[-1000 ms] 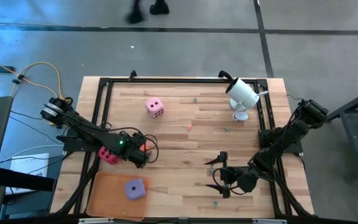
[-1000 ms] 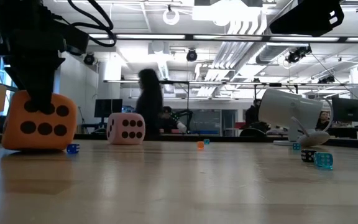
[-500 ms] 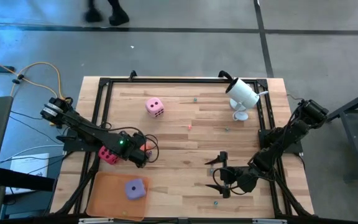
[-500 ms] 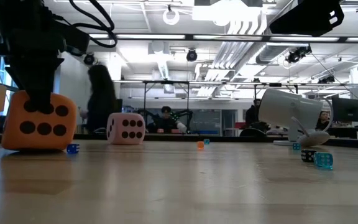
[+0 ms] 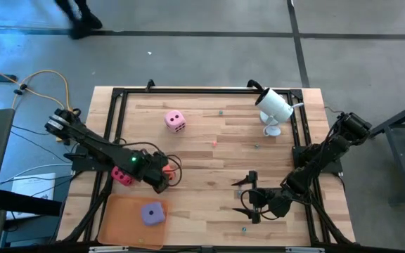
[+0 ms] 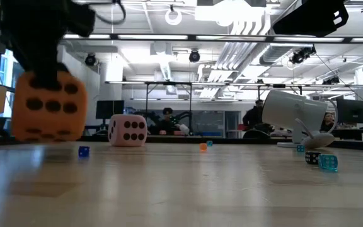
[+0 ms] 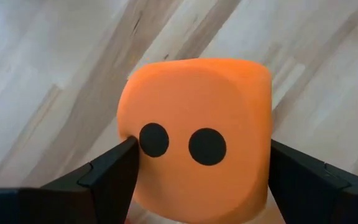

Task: Pick & Place Dice
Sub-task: Put the large orange dice into the orange bin

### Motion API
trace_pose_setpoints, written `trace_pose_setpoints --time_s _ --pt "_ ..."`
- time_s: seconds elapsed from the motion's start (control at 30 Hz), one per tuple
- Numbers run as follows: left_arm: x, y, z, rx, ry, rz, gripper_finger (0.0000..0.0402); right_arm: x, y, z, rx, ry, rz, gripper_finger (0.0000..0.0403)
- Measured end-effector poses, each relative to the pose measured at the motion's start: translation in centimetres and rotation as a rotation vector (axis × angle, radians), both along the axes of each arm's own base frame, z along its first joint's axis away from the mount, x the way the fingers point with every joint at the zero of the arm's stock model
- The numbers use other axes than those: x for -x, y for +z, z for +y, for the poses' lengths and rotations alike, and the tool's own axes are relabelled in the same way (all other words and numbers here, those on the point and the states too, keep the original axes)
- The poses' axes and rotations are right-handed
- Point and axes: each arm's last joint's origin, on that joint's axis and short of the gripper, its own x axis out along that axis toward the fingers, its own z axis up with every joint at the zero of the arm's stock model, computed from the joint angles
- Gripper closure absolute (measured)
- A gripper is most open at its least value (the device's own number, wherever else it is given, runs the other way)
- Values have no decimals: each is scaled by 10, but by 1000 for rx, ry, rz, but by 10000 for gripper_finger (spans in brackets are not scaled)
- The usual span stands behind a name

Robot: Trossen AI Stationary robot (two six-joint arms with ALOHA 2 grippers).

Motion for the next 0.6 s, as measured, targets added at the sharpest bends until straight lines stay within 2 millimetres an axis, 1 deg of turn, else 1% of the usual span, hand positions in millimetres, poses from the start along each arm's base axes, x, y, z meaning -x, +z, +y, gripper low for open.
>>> trace_pose_setpoints --time_s 0.13,0.27,0.33,0.4,0.5,0.6 --pt "-3 14 -6 -19 -48 -41 104 0 0 0 2 0 2 4" --pt "-5 36 -14 -18 -111 -89 105 0 0 0 3 -2 2 4" --pt "-2 51 -18 -27 -147 -86 105 0 0 0 3 -2 2 4" --pt "2 65 -21 -26 -145 -84 104 0 0 0 3 -2 1 4" --pt "4 77 -26 -13 -163 -106 103 0 0 0 3 -2 1 4" --pt "6 79 -30 -9 -178 -114 102 0 0 0 3 -2 1 4"
